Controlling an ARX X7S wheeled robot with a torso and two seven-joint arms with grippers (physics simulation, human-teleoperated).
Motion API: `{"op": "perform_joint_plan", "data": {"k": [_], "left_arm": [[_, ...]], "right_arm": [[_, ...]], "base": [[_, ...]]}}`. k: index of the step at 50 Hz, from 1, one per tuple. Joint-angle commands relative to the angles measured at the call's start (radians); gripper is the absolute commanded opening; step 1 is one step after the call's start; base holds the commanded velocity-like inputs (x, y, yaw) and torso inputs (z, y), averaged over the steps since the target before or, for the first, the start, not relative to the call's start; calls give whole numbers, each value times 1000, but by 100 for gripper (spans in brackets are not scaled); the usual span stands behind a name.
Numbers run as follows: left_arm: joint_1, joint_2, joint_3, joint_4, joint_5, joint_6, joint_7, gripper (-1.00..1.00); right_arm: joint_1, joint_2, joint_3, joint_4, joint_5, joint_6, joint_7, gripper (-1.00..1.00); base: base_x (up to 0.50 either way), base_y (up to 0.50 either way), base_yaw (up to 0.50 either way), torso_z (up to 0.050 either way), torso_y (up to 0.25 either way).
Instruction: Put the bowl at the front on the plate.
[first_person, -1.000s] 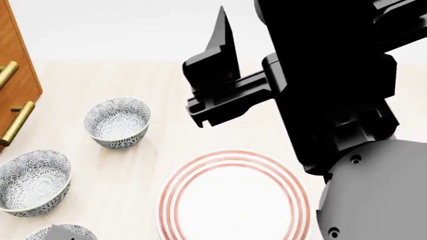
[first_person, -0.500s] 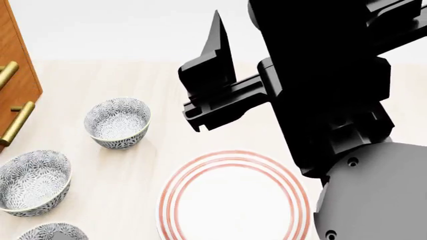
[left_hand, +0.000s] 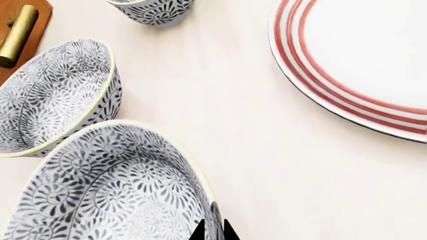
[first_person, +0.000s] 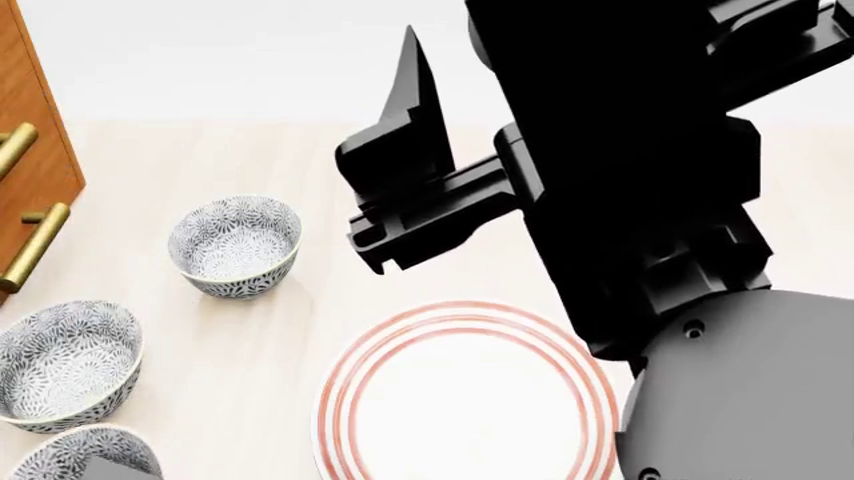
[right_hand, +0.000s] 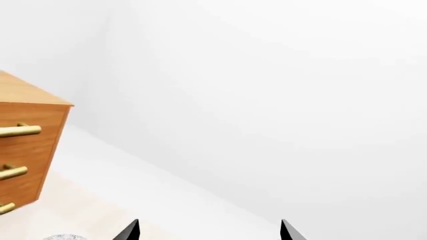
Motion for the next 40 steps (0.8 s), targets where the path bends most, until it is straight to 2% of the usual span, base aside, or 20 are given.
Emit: {"op": "perform_joint_plan", "data": {"k": [1,14,20,40], "left_arm": [[-6,-11,17,32,97,37,3,-100],[-24,-35,63,95,200,58,26,-100],[-83,-39,53,122,181,36,39,-100],[-154,-54,55,159,180,32,91,-100]], "right_arm": [[7,0,-8,3,-12,-2,-16,100],[6,11,-5,-6,-5,-9,-10,100],[2,25,6,-21,21,-13,17,100],[-2,44,21,-42,34,-32,40,100]], "base": [[0,0,0,0,0],[0,0,0,0,0],[0,0,0,0,0],[0,0,0,0,0]]}}
